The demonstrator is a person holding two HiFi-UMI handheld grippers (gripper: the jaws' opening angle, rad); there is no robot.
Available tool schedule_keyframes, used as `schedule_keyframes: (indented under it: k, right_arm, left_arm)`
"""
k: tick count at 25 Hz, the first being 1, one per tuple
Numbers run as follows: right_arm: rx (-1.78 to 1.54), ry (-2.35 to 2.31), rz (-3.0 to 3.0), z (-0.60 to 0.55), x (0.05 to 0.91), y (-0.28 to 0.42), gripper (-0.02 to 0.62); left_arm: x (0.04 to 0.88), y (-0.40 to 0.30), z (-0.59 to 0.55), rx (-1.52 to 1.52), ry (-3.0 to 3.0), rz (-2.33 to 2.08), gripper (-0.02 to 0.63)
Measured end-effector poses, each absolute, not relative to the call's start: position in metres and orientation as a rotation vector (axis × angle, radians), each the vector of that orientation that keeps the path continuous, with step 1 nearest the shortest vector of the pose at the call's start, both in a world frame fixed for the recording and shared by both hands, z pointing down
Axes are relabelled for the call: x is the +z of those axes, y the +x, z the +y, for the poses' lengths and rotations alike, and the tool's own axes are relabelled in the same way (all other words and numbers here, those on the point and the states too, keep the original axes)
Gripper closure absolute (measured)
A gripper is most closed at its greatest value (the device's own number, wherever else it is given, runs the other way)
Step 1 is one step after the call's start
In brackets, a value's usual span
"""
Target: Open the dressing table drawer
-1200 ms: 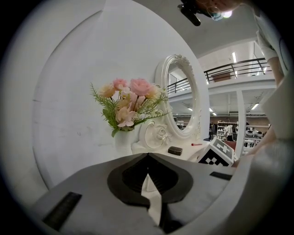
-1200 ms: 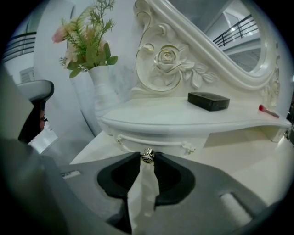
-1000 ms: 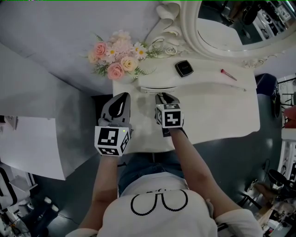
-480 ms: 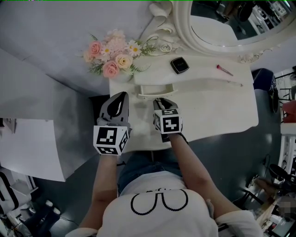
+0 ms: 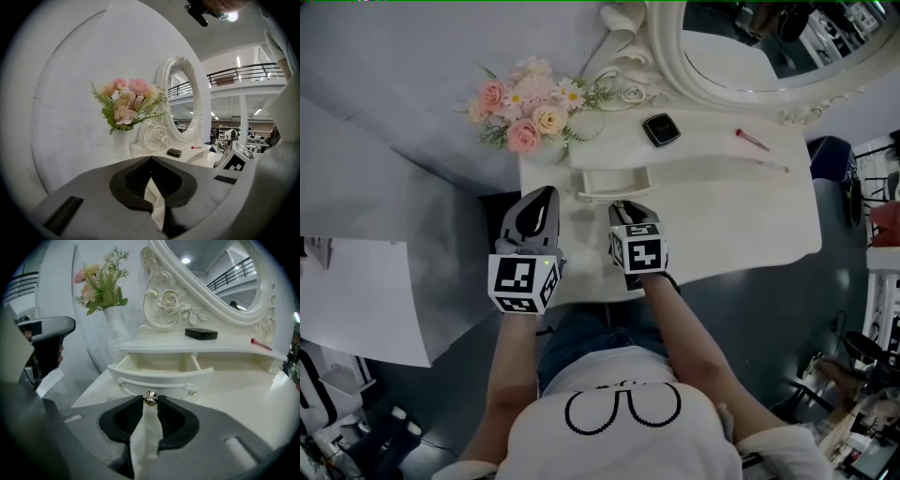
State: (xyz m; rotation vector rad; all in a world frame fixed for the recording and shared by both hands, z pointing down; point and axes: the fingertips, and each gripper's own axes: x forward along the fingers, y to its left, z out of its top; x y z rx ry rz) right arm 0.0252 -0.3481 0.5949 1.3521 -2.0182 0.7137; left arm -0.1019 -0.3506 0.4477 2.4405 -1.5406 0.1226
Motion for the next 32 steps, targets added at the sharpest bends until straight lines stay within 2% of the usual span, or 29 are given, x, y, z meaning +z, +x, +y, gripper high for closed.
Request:
schedule_keyframes:
  k: [4, 7, 19, 21, 24, 32]
  right_arm:
    - [0.726, 1.338, -2.021, -0.343, 0.595, 0.024, 0.494]
    - [0.741, 1.316, -2.029, -0.336, 0.593, 0.025, 0.449]
    - [0.54, 1.371, -2.157, -0.329, 0.511, 0.057, 0.453]
    - [0.468, 1.415, -2.202, -0.328, 0.486, 0.067, 0.481]
    - [0.341, 1.477, -2.305, -0.327, 0.436, 0.083, 0.595]
    - [-0.054, 1.498, -2.535, -0.304, 0.305, 0.107, 0.595]
  left_arm:
    - [0.449, -0.102, -0.348, 0.124, 2.442, -1.534, 0.607]
    - [0.447, -0.102, -0.344, 0.126, 2.443, -1.533, 0.607]
    - [0.413, -0.102, -0.327, 0.07, 2.432, -1.648, 0.607]
    - [0.405, -0.101, -0.322, 0.061, 2.428, -1.675, 0.607]
    - [0.389, -0.099, -0.312, 0.048, 2.44, -1.715, 0.607]
    - [0.315, -0.101, -0.304, -0.064, 2.512, -1.858, 0.607]
